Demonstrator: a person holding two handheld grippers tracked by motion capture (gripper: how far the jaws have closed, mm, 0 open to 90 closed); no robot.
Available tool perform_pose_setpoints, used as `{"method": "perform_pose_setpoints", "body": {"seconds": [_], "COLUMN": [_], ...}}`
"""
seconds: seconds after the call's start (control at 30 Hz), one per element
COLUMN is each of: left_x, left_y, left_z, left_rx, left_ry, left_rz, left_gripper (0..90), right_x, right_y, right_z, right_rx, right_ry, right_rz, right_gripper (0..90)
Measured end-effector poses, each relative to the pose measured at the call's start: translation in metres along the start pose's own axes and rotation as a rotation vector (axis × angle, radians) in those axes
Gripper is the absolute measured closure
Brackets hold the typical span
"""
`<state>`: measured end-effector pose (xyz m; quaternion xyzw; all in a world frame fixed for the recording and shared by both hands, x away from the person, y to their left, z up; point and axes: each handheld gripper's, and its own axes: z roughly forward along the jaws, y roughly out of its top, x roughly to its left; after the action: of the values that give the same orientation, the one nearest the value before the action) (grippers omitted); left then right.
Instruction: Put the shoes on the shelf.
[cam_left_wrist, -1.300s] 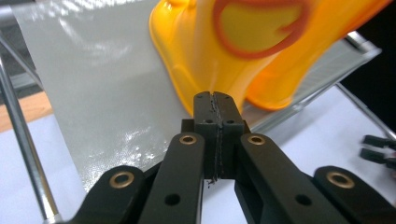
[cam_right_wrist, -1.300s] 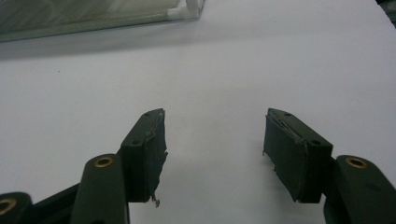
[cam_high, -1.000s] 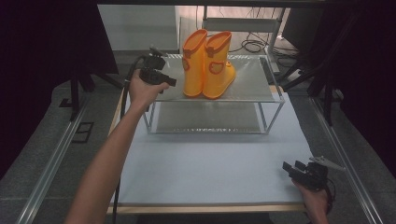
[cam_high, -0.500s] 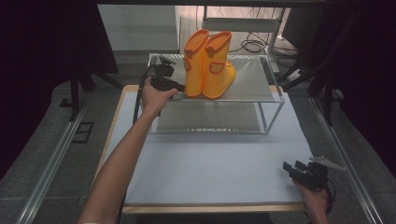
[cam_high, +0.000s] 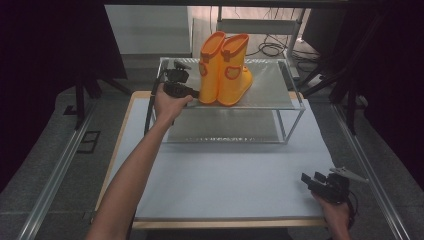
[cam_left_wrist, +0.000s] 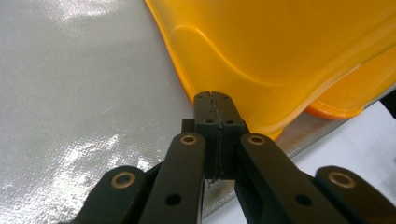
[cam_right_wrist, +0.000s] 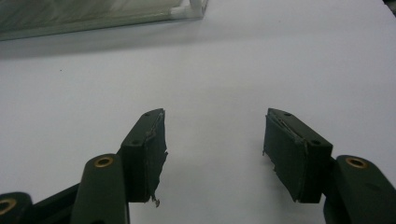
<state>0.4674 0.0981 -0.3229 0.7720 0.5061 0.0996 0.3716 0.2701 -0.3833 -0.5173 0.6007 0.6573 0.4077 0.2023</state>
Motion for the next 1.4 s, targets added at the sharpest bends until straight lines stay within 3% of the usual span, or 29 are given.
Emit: {"method": "perform_pose_setpoints", "body": {"seconds": [1.03,1.4], "left_x": [-0.039,-0.037], "left_y": [0.012,0.011], "left_z": [0.016,0.015], "left_rx": [0.027,0.014], "left_ry": [-0.073,-0.076], "left_rz": [0.063,0.064], "left_gripper": [90.0,88.2], "right_x": [0.001,-0.001], "right_y": [0.001,0.001], "right_z": [0.000,-0.001], "right_rx": [-0.006,-0.005], "right_ry": [0.016,0.015], "right_rz": [-0.005,0.001], "right_gripper": [38.3,38.3]}}
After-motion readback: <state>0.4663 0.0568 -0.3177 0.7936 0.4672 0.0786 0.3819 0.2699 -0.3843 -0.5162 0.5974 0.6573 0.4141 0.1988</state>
